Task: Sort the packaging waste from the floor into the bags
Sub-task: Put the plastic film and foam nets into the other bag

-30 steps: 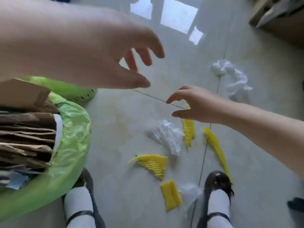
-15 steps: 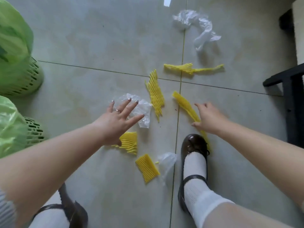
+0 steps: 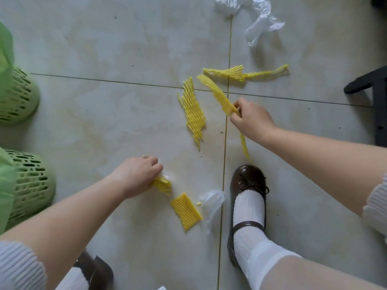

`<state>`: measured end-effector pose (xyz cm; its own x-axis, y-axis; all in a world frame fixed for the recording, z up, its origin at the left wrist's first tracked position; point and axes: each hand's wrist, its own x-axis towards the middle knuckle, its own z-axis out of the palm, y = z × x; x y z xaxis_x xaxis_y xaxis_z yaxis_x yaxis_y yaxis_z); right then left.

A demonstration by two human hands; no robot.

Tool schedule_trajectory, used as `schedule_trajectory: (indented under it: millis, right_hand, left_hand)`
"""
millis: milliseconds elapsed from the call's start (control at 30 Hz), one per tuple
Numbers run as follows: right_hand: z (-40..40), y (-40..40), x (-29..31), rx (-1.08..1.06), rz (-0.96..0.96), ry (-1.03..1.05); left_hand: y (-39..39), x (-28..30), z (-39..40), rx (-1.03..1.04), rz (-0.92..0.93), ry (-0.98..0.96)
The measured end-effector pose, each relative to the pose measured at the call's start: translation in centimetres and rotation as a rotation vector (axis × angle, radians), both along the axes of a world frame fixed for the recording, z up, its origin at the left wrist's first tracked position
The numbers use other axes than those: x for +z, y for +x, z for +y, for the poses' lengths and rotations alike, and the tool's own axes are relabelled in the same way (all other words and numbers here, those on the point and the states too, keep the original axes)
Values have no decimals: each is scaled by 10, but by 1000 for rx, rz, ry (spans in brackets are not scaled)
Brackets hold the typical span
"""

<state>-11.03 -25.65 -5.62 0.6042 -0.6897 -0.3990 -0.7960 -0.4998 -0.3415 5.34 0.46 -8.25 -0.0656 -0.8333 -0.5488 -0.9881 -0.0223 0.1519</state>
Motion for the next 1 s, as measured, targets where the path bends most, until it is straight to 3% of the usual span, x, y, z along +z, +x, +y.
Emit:
schedule_trajectory:
  millis: [100,200,267,333,433,533,700,1000]
  right_hand:
    - [2,33,5,117,-112,-24]
    - [10,57,0,411,-53,3]
    - [17,67,-7,663,91,9]
    - [24,71,-18,809,212,-21]
    - [31,73,-22,707,147,1]
    - [32,73,-19,728,163,-47]
    - [42,62,-21,790,249,-126]
    - [37,8,-16,445,224,24]
  left_hand:
    - [-3,0,7,316,126,-28]
    - [0,8,3,566,165,-138]
    - [-1,15,0,585,211,-178]
    - [-7,19,2,478,312,-188]
    - [-22,20,6,108,396,-172]
    - [-42,11,7,-133,303,-6]
    - [-70,8,11,-248,205,63]
    - [-76,-10,32,-200,217,-106]
